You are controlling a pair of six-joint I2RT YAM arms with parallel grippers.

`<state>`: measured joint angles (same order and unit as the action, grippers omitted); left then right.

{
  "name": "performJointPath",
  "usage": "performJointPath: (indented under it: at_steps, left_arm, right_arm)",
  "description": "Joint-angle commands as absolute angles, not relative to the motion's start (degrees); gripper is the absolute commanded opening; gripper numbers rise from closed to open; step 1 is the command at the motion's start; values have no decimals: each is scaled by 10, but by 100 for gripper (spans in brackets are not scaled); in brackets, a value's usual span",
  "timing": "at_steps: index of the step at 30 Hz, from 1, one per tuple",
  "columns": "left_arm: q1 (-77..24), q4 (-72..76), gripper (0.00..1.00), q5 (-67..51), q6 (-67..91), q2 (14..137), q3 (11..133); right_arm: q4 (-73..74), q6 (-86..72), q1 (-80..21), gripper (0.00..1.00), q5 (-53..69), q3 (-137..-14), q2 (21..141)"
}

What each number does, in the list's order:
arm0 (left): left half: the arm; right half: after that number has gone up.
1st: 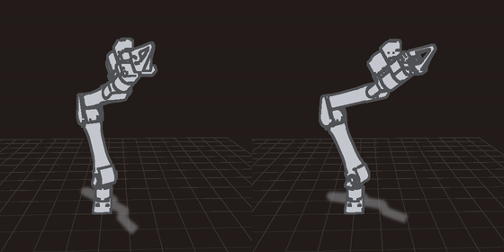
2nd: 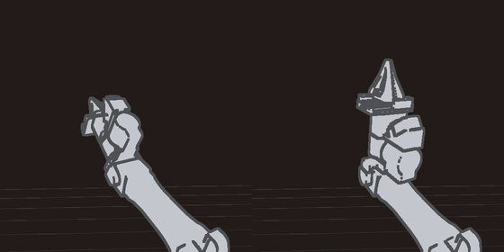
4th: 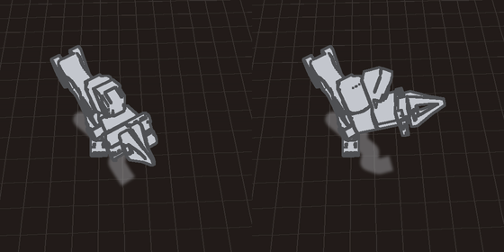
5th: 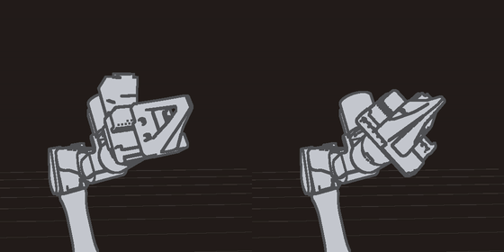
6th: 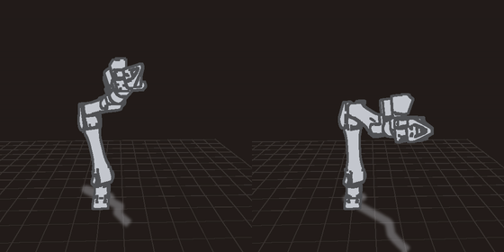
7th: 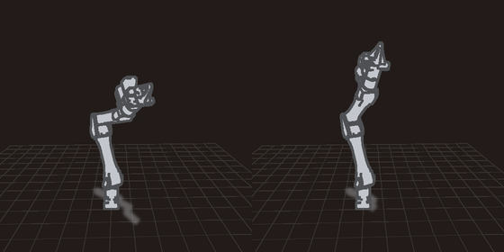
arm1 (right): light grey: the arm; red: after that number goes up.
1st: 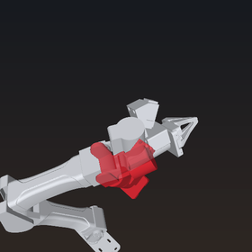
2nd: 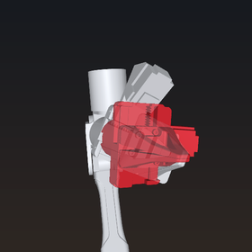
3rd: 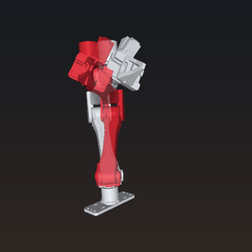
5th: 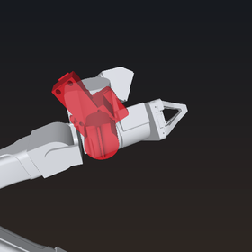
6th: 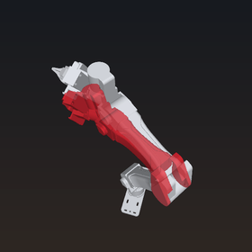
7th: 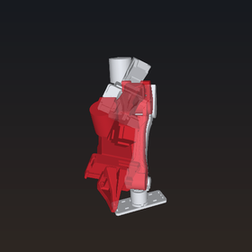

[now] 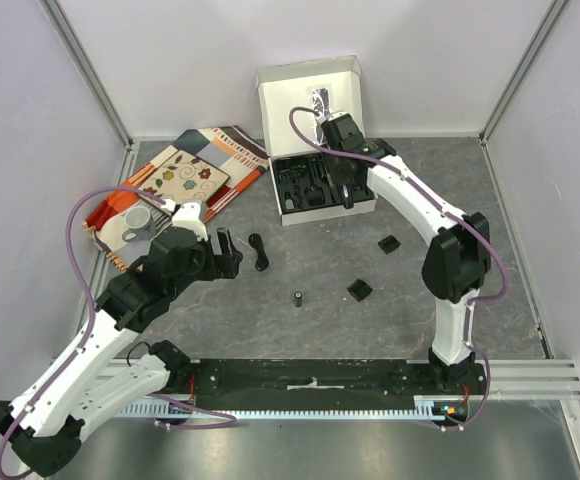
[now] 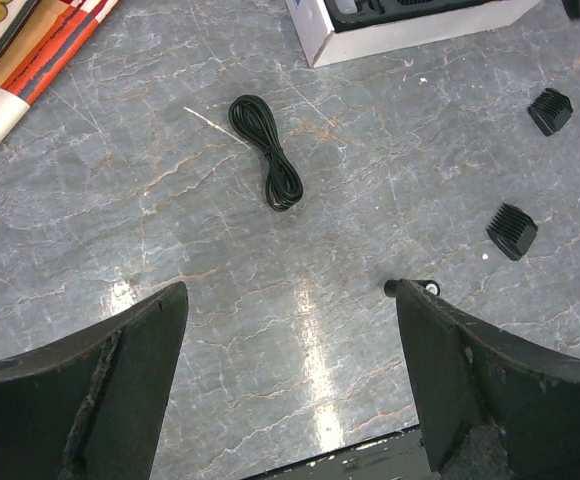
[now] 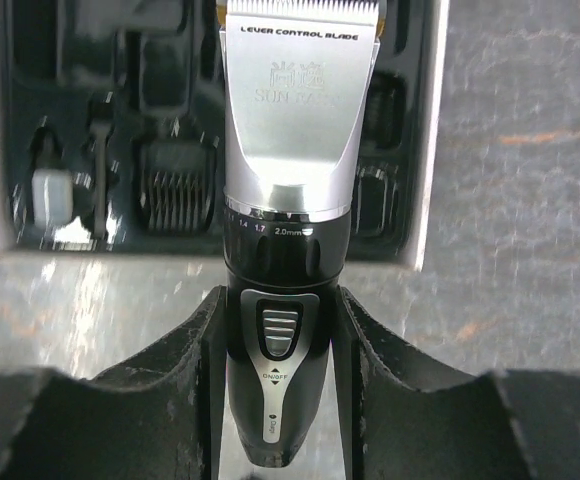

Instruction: Sort the hair-cutting tools

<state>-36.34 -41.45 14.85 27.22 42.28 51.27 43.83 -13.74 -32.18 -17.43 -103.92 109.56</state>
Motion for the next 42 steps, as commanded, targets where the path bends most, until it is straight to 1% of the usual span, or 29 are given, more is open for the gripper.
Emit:
performJointPath:
  at_steps: [1,6,10,16,23,31,35,36,38,39,41,42]
  left_arm:
    - [-363,-390,91,135,288,428,518]
    - [-363,-377,91,130,288,438,511]
    - [-363,-372,90,125,286,453,512]
    - [-363,-360,90,123,281,468,512]
    - [-363,-352,90,125,272,491,521]
    - [-363,-343,90,120,267,516,531]
    - [-363,-340,90,120,264,524,535]
    - [-363,-340,91,120,264,526,535]
    - [-363,-340,90,117,265,528,536]
    - [-363,-340,90,115,265,526,537]
    - [-363,-340,90,114,266,525,537]
    - [-363,-339,90,113,266,525,536]
  right_arm:
    - [387,-124,-296,8,-185,-1161,1181]
    - [381,-105,-280,9,-167,-1222,1258]
    - [370,-95,-274,10,-160,-1255,1290]
    - [357,-94,-260,13,-139,-1273,1324]
    - [337,-93,-252,13,-139,-1275,1352]
    - [330,-98,-247,18,-115,-1284,1382]
    - [329,-102,-247,26,-94,-1284,1392]
    - [328,-103,-246,32,-92,-1283,1393]
    - [329,-104,-246,39,-85,-1281,1390]
    - [328,-105,-246,47,-85,-1281,1388]
    - [329,-106,-246,52,-85,-1281,1377]
    - [329,-105,-246,58,-83,-1281,1373]
